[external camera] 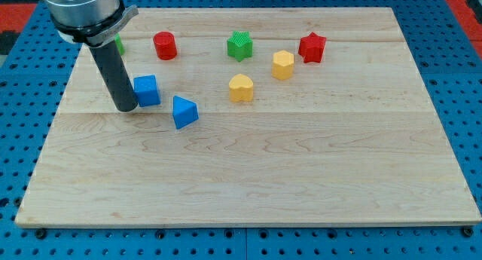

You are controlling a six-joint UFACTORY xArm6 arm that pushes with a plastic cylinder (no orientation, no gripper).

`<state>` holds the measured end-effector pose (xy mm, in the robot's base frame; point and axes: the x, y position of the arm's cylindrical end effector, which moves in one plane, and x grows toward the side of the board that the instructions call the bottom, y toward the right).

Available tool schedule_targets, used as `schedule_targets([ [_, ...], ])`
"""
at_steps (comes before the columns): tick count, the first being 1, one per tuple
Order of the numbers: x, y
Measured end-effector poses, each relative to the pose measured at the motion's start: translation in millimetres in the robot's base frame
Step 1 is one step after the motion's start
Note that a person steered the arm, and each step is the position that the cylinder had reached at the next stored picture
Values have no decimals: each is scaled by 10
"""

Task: Push the green circle slightly right

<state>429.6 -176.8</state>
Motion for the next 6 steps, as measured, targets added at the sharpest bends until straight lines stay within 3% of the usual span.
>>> schedule_targets([
  [1,-237,-274],
  [3,-1249,-1129],
  [4,-1438,-1211],
  [5,-1454,-572],
  [6,-1312,-568],
])
